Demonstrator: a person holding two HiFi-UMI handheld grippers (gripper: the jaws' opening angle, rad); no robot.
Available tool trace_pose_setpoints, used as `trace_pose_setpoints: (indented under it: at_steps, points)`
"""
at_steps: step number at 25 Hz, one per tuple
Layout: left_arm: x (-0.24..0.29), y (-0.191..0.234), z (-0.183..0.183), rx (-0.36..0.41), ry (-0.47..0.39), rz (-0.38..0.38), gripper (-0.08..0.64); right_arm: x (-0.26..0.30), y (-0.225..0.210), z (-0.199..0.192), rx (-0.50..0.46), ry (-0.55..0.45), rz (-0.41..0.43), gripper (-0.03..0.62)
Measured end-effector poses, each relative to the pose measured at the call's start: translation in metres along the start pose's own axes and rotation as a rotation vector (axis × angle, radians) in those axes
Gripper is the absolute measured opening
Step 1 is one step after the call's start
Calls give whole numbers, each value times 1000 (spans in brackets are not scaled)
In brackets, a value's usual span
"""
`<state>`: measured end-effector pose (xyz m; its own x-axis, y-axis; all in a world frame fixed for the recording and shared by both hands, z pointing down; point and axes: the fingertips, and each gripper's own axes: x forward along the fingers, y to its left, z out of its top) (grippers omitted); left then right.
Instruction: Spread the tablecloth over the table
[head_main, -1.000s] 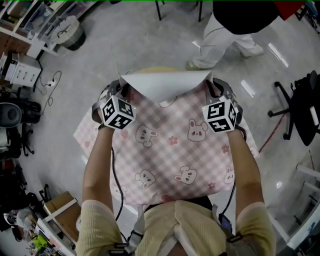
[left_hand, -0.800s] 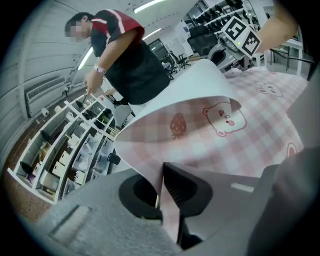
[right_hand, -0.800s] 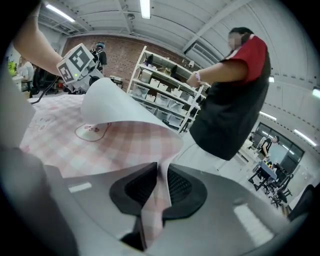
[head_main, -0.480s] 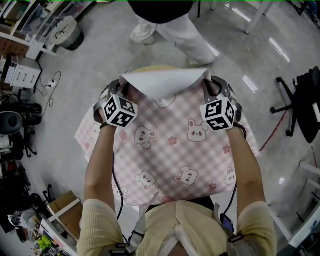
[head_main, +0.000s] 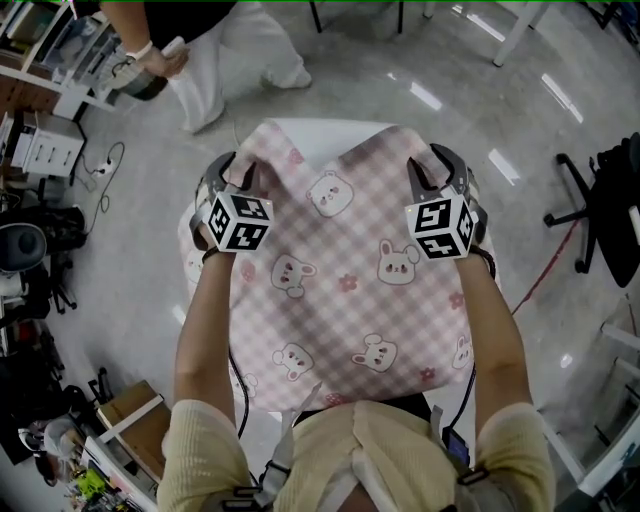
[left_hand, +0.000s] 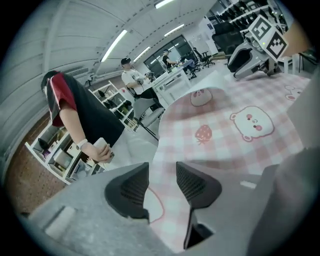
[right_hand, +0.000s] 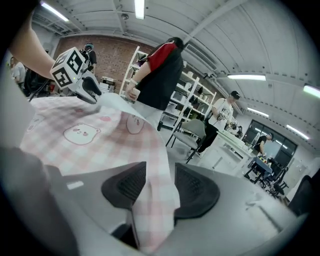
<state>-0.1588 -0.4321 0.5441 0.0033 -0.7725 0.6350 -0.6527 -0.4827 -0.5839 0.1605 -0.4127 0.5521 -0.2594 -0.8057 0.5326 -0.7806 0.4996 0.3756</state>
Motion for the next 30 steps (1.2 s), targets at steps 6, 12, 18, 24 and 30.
trace_pose_setpoints:
  at_steps: [6,12,18,24,30]
  points:
    - [-13,2,0,-84,-15,-36,130,-9,1,13,23,-26,-9,186]
    - [-39,2,-3,-148,-46,-50,104,-37,0,24,80,-62,-21,198]
    - [-73,2,-1,-190,-105,-39,64,-72,11,36,117,-95,15,193]
    - [-114,0,-4,-241,-138,-57,41,-106,31,42,110,-86,13,170]
    - [-151,-7,-15,-356,-165,-101,38,-145,42,45,128,-80,-36,78]
